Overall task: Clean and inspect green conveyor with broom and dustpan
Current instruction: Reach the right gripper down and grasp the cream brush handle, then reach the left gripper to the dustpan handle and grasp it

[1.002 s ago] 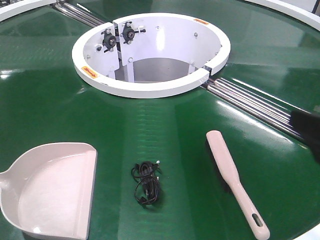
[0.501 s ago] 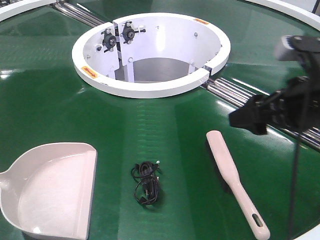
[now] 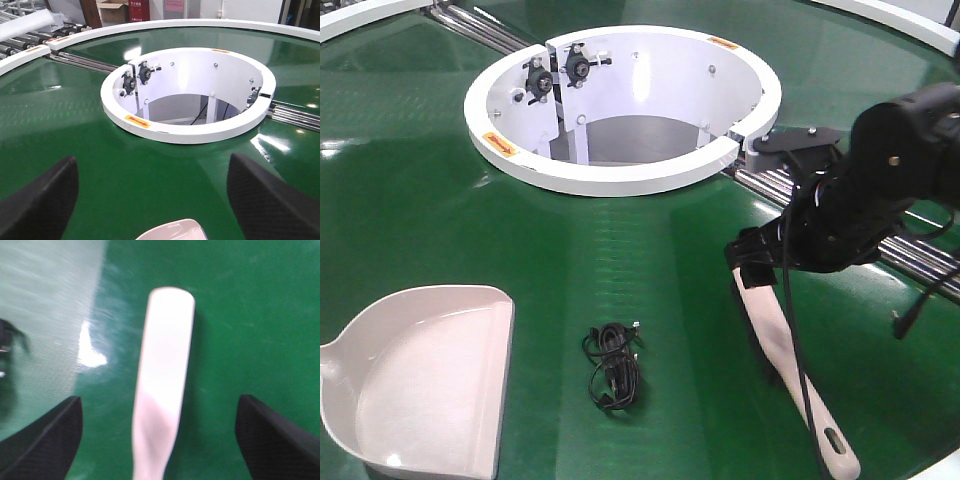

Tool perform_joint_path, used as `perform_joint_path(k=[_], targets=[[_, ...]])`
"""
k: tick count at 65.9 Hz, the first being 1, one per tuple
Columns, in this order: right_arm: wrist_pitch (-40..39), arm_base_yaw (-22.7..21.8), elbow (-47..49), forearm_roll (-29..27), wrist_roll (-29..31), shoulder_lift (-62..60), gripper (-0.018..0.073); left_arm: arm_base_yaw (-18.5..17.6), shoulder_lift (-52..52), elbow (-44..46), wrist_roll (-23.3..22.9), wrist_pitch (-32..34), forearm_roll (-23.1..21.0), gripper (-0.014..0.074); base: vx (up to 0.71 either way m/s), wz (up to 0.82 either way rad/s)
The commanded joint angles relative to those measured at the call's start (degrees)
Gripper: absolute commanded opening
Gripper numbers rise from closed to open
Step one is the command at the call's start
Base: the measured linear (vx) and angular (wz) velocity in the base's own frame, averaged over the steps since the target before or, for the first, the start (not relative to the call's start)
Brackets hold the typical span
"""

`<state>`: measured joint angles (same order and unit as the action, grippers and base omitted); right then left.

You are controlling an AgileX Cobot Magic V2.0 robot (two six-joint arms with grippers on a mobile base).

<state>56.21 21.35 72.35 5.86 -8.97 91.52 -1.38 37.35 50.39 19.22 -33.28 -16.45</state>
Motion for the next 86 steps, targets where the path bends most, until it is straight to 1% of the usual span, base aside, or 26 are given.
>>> perform_joint_path(k=[1,16,33,40,47,53,60,61,65,66,72,79,86], targets=[[-0.29,-0.44,2.24,1.08,0.47,0.56,0.0558,-0.01,0.44,1.82,-0.01,3.85,-1.02,0.056,0.0,0.0],[-0.4,-0.44,2.31,-1.39,0.92,6.62,0.0527,-0.01,0.44,1.82,-0.01,3.73,-0.56,0.056,0.0,0.0],[-1.41,-0.44,2.31,-1.34,1.15,10.98,0.0509,-0.01,0.44,1.82,-0.01,1.48,-0.56,0.056,0.0,0.0],[-2.79,-0.44,2.31,-1.34,1.15,11.28,0.0484,-0.01,0.44,1.82,-0.01,0.35,-0.56,0.056,0.0,0.0],[-3.97,-0.44,2.31,-0.92,1.15,11.28,0.0409,-0.01,0.44,1.82,-0.01,-0.45,-0.56,0.056,0.0,0.0],[-4.96,-0.44,2.31,0.33,1.15,11.28,0.0299,-0.01,0.44,1.82,-0.01,-0.68,-0.56,0.056,0.0,0.0],[-6.49,-0.44,2.31,2.24,1.09,11.28,0.0132,-0.01,0.44,1.82,-0.01,-0.68,-0.56,0.056,0.0,0.0],[-6.61,-0.44,2.31,2.35,1.09,11.28,0.0094,-0.01,0.44,1.82,-0.01,-0.68,-0.56,0.056,0.0,0.0],[-6.77,-0.97,2.31,2.16,1.09,11.28,-0.0006,-0.01,0.44,1.82,-0.01,-0.68,-0.56,0.056,0.0,0.0],[-6.77,-1.03,2.31,1.73,1.0,11.28,-0.0017,-0.01,0.44,1.82,-0.01,-0.68,-0.56,0.056,0.0,0.0],[-5.43,-2.3,2.42,-0.78,1.38,11.21,-0.0012,-0.01,0.39,1.82,-0.01,-0.92,-0.56,0.056,0.0,0.0],[-1.33,-3.96,3.69,-5.86,4.56,11.01,-0.0011,-0.01,0.39,1.82,-0.01,-1.03,-0.56,0.056,0.0,0.0],[3.4,-5.11,5.74,-9.04,7.05,9.71,-0.001,-0.01,0.39,1.82,-0.01,-1.03,-0.56,0.056,0.0,0.0]])
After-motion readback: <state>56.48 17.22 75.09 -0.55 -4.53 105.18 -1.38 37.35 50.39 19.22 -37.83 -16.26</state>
